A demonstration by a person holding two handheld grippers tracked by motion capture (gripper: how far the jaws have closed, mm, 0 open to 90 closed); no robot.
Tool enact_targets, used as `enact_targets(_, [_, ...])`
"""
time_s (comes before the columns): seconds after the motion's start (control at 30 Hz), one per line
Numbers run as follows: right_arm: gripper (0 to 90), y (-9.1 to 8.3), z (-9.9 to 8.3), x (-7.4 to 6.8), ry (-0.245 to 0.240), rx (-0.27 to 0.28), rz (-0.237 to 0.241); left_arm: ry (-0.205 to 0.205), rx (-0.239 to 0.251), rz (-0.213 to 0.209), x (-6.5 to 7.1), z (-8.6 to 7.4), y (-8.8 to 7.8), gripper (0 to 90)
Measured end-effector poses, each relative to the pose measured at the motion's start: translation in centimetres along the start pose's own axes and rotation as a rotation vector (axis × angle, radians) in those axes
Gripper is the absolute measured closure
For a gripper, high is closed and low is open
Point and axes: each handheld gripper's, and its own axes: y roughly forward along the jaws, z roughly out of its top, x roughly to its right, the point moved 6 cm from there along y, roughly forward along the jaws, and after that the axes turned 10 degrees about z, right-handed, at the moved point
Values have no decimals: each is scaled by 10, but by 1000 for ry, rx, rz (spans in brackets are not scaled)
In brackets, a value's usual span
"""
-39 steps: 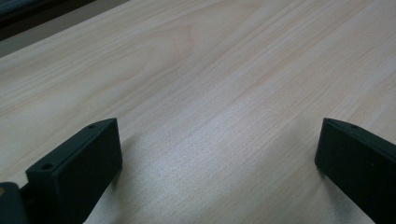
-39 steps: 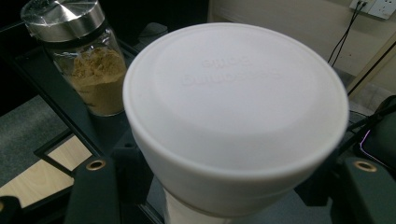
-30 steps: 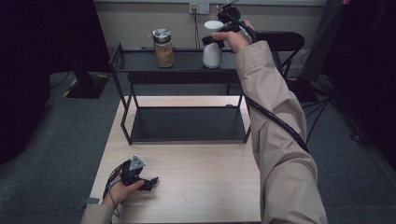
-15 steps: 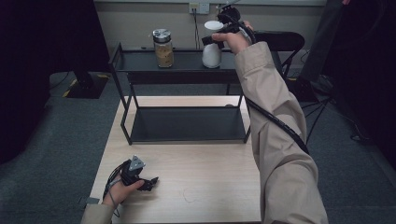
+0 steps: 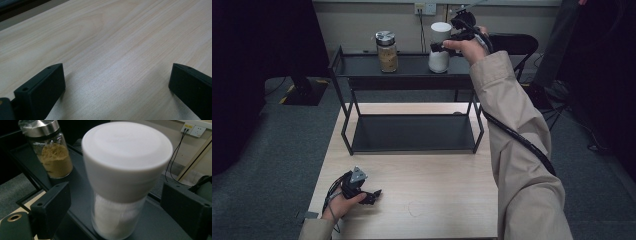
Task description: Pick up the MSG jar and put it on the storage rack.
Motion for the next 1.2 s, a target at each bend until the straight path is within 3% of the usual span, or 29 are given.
enact_targets(0.27, [0,-15,-14,-15,-51,15,19,0,-1,1,0,0,0,0])
enact_targets(0.57, [0,-23,-34,-24,-85,0,71,-3,-1,3,0,0,0,0])
enact_targets(0.73, [0,-27,-56,-27,-82,14,107,-2,-1,3,0,0,0,0])
enact_targets(1.2, [0,-50,-121,-30,-48,66,153,-7,-3,11,1,-1,-1,0])
